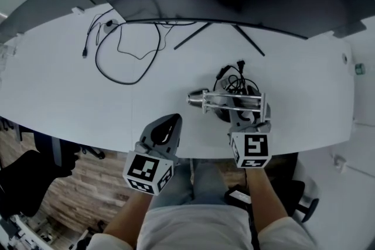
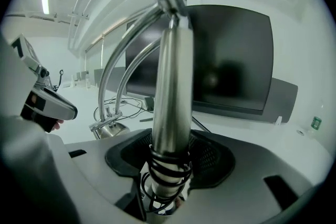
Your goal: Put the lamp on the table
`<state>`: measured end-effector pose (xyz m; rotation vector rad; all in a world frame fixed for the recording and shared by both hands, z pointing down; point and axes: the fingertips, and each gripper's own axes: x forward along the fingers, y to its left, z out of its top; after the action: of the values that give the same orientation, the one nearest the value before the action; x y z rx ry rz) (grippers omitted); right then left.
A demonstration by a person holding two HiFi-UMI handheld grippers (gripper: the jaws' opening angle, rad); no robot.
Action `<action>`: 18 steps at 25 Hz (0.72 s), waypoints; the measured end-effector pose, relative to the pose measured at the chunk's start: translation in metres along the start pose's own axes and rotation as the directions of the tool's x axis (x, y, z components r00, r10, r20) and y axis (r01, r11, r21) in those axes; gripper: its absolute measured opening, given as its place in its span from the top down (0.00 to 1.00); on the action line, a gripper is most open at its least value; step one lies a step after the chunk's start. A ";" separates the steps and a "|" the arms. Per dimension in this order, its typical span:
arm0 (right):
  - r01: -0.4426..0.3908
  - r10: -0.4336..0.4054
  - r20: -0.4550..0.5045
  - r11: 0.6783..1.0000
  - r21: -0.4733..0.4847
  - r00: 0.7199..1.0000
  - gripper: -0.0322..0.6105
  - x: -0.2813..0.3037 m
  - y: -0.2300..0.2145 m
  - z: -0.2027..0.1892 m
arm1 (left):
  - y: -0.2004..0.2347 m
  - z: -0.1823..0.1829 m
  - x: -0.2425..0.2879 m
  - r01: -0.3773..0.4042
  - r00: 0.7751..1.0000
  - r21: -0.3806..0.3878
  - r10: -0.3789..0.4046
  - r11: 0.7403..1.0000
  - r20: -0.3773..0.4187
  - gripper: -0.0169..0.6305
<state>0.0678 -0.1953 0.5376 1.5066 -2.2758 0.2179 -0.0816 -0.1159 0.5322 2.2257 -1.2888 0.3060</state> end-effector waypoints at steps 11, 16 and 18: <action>-0.005 0.005 -0.011 0.999 0.050 1.000 0.61 -0.061 -0.002 0.005 | -0.028 0.016 -0.023 0.015 1.000 0.037 -0.016 0.999 0.023 0.97; -0.038 0.040 -0.032 0.996 0.086 0.999 0.61 -0.089 0.001 0.006 | -0.051 0.024 -0.030 0.048 0.998 0.066 -0.050 0.997 0.025 0.97; -0.065 0.068 -0.034 0.994 0.082 0.997 0.61 -0.099 0.006 0.009 | -0.061 0.026 -0.034 0.061 0.998 0.081 -0.063 0.995 0.025 0.97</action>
<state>0.0934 -0.1122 0.4889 1.4549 -2.3151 0.3584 -0.0486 -0.0816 0.4749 2.3400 -1.2386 0.3097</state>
